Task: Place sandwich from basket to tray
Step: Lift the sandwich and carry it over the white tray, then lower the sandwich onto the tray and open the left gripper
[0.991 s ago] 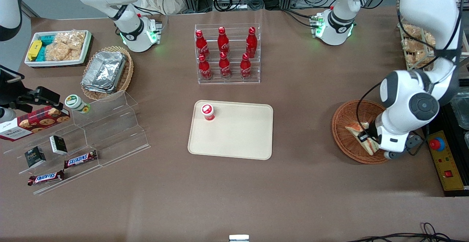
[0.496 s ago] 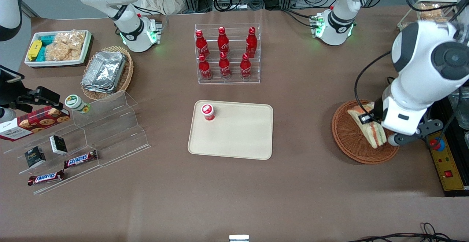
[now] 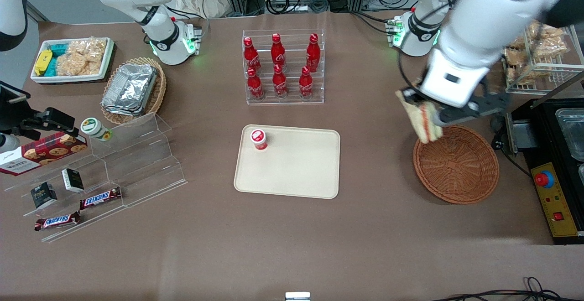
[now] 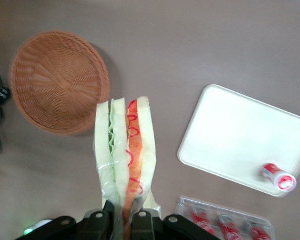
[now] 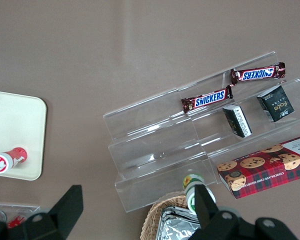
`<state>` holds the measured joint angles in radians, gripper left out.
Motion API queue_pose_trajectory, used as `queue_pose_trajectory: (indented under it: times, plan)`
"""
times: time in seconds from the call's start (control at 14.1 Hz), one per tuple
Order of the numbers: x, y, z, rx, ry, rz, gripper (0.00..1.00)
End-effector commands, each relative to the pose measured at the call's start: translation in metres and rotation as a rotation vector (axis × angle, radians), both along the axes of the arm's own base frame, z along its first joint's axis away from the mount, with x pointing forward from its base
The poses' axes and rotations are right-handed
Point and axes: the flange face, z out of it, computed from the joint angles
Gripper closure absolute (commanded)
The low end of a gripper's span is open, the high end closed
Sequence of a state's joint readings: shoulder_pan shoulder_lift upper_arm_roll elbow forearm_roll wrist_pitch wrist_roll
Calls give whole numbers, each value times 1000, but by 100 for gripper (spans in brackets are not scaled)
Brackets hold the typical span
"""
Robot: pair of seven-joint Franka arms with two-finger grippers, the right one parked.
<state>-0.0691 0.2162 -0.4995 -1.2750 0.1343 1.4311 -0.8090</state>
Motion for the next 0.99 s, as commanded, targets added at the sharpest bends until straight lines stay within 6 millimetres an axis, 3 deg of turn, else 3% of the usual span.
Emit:
queue_pose_trajectory:
  times: [0.0,0.07,0.35,0.64,0.92]
  plan:
    - [-15,-60,-22,-5,27,26,100]
    - [-13,-80,-40,-19,29,12,100]
    - [18,-116,-129,-81,51,48,100]
    - [44,-150,-241,-75,41,95,100]
    - [57,-167,-329,-83,13,152,100]
